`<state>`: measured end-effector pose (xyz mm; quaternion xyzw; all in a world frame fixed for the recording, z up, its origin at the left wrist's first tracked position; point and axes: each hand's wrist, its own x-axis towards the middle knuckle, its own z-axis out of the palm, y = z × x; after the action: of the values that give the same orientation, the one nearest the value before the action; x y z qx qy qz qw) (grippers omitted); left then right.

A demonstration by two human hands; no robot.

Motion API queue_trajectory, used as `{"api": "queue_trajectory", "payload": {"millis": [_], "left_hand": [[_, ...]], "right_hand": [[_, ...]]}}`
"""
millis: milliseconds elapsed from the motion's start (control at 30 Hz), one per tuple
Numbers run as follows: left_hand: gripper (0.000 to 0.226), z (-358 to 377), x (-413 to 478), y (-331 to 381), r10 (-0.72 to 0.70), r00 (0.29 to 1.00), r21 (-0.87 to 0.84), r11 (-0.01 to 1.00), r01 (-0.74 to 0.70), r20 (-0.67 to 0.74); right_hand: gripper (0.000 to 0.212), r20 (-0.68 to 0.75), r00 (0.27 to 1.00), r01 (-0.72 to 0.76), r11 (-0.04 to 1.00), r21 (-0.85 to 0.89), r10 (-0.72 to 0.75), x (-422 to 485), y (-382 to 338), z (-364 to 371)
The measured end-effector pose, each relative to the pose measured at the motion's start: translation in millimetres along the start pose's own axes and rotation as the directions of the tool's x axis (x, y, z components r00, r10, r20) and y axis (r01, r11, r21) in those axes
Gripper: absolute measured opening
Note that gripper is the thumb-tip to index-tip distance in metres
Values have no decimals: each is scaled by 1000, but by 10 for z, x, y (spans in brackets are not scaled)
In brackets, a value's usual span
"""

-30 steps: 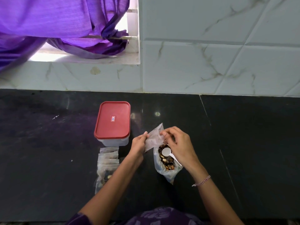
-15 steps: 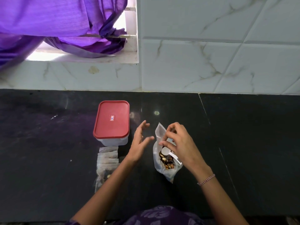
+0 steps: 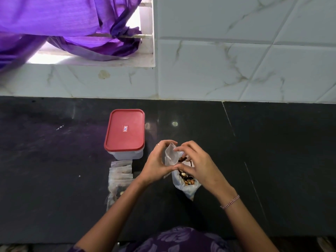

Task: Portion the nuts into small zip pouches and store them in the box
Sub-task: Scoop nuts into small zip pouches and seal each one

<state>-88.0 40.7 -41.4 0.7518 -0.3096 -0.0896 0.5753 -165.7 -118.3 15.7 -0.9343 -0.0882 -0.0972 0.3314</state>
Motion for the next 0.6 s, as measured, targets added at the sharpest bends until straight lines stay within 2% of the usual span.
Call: {"api": "queue_trajectory", "payload": {"millis": [67,100,167,233,300,433,600], "left_hand": [[69,-9,-38,-6,-34,999,32,999,35,-21],[68,-13,-63,-27,-51,998,46,998,52,-26],[68,-19,-127,-85,-84,996,52,995,85,-24],[67,-25,-187,-141,-113,993,54,992,114,-22],[67,-35,-232,-177,-142,990,57,988,143,-24],[68,-48,-283,-219,-194,981,59,979,195,-16],[69,-11,-321,-263,-231,972,104,968,226,32]], "right_hand": [[46,-109,981,-145,983,115,158,-75,82,9],[47,-135,958,-239,966,100,252,-117,157,24],[46,-83,907,-420,904,-79,414,-209,334,82],[43,21,857,-491,829,-266,514,-304,456,183],[37,46,835,-504,796,-334,548,-369,511,289],[28,-26,821,-543,766,-344,570,-338,503,359],[24,-77,844,-517,766,-381,531,-259,475,334]]}}
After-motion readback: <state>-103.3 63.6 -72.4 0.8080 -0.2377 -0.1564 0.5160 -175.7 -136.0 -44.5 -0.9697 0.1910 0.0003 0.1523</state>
